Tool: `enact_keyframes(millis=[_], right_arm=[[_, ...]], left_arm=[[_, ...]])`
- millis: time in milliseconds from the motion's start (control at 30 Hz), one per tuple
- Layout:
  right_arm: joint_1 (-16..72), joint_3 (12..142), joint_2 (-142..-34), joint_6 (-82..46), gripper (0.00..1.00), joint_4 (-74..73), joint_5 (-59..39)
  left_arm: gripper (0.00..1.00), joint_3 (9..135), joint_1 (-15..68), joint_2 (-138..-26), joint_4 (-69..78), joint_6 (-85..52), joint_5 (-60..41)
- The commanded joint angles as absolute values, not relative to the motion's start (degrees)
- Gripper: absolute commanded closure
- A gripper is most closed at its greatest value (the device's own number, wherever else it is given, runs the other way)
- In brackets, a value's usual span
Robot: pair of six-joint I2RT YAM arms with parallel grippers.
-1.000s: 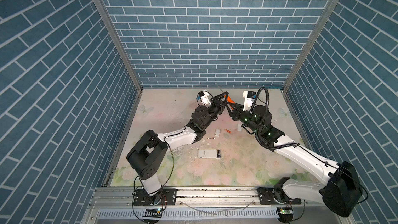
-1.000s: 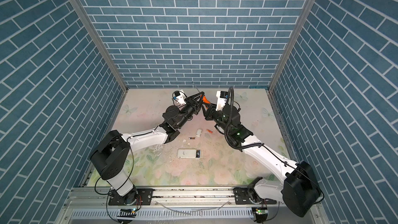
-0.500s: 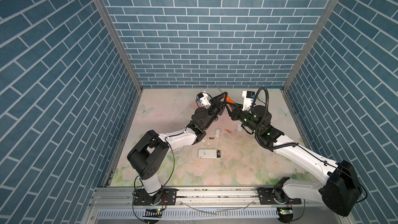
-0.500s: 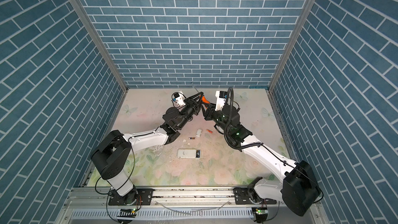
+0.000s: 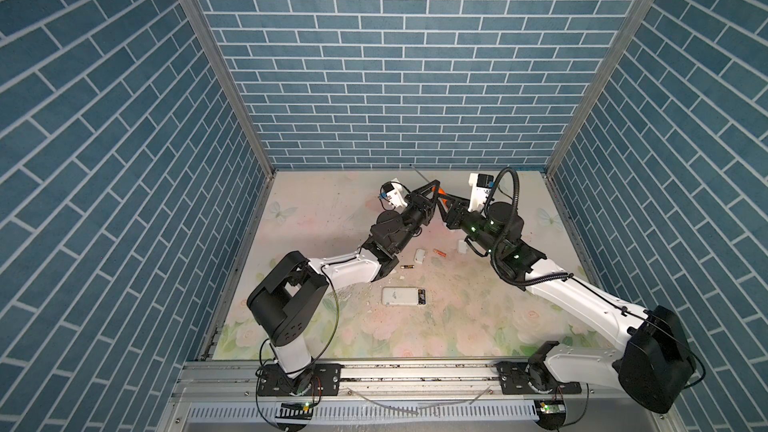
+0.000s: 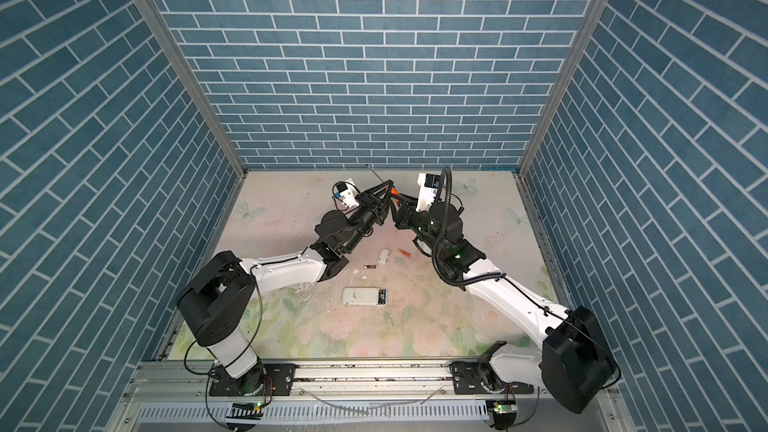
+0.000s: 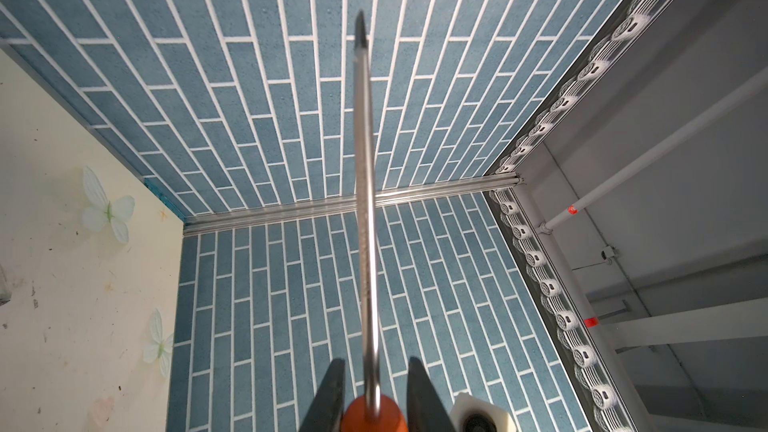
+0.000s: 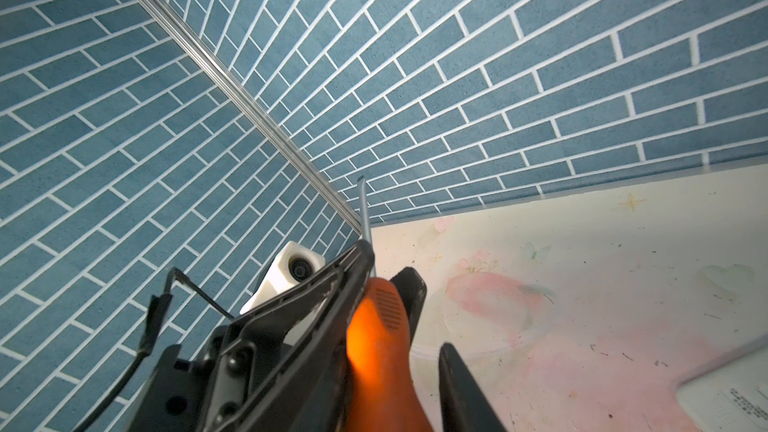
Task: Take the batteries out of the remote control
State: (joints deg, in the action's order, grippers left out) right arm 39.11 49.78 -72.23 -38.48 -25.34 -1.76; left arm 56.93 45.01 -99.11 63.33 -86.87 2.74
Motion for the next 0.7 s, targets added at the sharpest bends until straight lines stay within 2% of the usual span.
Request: enact_keyframes(millis=[0, 100, 233, 567, 667], right_arm=[[39.29, 53.08, -72.78, -37.01, 0.65, -31.43, -1.93], [39.31, 53.59, -73.10, -36.74, 0.74, -31.46, -2.25], [39.31, 54.23, -73.48, -36.50, 0.99, -31.14, -3.20], [39.34, 53.58, -68.80, -34.14, 1.00, -21.69, -2.12], [39.34, 54.31, -66.41, -32.69, 1.00, -14.02, -1.21]], left_arm=[[1.00, 56.25, 47.02, -100.45, 62.98, -87.14, -2.00], [1.00, 56.25, 47.44, -101.11, 63.49, -87.92, -2.20], [1.00, 56.10, 47.64, -101.68, 63.86, -88.44, -2.38], [1.00, 52.93, 46.56, -100.54, 64.00, -87.00, -1.93], [0.92, 50.23, 45.03, -98.37, 63.23, -84.86, -1.85]])
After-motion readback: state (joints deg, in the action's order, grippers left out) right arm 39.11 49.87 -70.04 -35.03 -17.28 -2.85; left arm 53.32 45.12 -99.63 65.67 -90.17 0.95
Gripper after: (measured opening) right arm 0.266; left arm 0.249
